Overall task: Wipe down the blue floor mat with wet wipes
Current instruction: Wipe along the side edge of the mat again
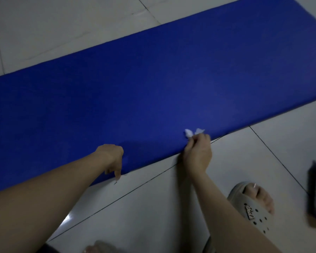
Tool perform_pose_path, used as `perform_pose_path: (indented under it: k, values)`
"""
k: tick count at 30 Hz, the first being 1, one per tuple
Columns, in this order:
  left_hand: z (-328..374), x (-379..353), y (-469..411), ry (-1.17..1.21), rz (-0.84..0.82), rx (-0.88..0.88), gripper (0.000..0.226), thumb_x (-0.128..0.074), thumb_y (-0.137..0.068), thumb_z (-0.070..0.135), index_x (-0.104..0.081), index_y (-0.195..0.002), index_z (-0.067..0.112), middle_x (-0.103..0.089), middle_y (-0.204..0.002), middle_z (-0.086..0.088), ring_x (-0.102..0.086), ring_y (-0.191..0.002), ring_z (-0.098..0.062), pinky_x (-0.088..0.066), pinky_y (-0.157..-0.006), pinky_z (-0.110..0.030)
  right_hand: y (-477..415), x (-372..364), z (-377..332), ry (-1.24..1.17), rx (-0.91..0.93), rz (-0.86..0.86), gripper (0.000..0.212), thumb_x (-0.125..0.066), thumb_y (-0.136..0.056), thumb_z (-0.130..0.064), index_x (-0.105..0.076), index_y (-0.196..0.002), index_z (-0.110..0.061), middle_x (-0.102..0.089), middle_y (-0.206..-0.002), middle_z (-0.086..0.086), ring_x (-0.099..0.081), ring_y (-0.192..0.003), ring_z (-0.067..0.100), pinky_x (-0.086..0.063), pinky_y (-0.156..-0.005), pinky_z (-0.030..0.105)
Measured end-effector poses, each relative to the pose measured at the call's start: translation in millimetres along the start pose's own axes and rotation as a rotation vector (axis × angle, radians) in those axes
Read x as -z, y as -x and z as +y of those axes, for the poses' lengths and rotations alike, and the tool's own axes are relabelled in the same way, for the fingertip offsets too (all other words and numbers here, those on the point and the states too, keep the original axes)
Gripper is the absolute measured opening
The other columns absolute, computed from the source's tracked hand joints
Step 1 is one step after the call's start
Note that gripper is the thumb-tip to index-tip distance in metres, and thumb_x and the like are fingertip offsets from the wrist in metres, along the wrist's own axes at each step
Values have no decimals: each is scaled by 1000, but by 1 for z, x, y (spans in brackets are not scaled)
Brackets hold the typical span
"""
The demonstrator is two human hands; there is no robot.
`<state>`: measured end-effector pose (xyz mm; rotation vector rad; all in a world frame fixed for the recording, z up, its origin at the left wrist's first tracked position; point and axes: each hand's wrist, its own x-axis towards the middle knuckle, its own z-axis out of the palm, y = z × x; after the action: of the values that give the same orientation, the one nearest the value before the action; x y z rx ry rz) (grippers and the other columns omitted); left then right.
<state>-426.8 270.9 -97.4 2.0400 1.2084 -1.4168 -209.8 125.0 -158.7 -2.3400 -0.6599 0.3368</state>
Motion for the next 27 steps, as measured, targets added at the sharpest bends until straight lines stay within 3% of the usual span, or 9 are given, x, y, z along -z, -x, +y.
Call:
perform_pose_path:
  k: [3, 5, 8, 11, 14, 18, 22, 27]
  values:
    - [16, 11, 3, 389, -27, 39, 37, -80, -79, 46, -62, -73, 14, -65, -58, -2, -59, -53, -19, -50, -61, -27, 46, -21, -20, 6, 188, -176, 14, -56, -101, -25, -62, -97, -13, -53, -93, -2, -50, -78, 12, -40, -68, 27]
    - [33, 19, 0, 565, 118, -19, 41, -80, -79, 45, -53, -69, 15, -55, -54, -2, -50, -49, -20, -43, -56, -29, 57, -23, -23, 48, 315, -251, 12, -57, -100, -23, -63, -99, -13, -52, -91, -3, -47, -74, 11, -34, -66, 24]
    - [66, 24, -1, 441, 366, -160, 42, -78, -75, 50, -55, -70, 16, -58, -67, 1, -51, -60, -18, -39, -58, -32, 40, -15, -11, 139, 463, -245, 13, -62, -96, -23, -64, -104, -13, -55, -93, 1, -57, -74, 21, -38, -59, 31]
    - [97, 19, 2, 256, 520, -256, 42, -75, -76, 57, -52, -75, 22, -59, -79, 3, -57, -72, -18, -41, -59, -32, 5, 6, 10, 123, 252, -102, 14, -60, -97, -28, -62, -102, -16, -56, -102, 2, -60, -84, 25, -44, -65, 34]
    - [120, 9, -4, 167, 654, -253, 51, -69, -77, 69, -49, -82, 22, -55, -93, 1, -57, -81, -21, -43, -68, -34, -18, 24, 26, 44, 7, -47, 22, -62, -96, -42, -58, -87, -22, -52, -100, -5, -58, -83, 16, -44, -68, 31]
    - [128, 5, -15, 101, 726, -254, 43, -60, -93, 60, -59, -101, 18, -59, -106, -3, -59, -92, -25, -36, -73, -35, -20, 22, 16, -195, -247, -54, 28, -68, -91, -50, -58, -85, -24, -49, -103, -7, -56, -82, 6, -47, -73, 24]
    - [129, 9, -10, -37, 731, -338, 26, -52, -101, 43, -53, -89, 20, -63, -103, -4, -60, -91, -27, -33, -75, -36, -16, 19, 12, -303, -291, -21, 32, -69, -90, -52, -59, -85, -21, -51, -100, -3, -58, -82, 8, -48, -73, 25]
    - [97, 17, 12, -21, 704, -390, 27, -52, -101, 40, -56, -83, 20, -62, -90, -1, -60, -83, -24, -45, -75, -38, -6, 5, -2, -383, -249, -67, 48, -67, -83, -67, -57, -76, -21, -63, -94, 7, -64, -75, 13, -54, -69, 29]
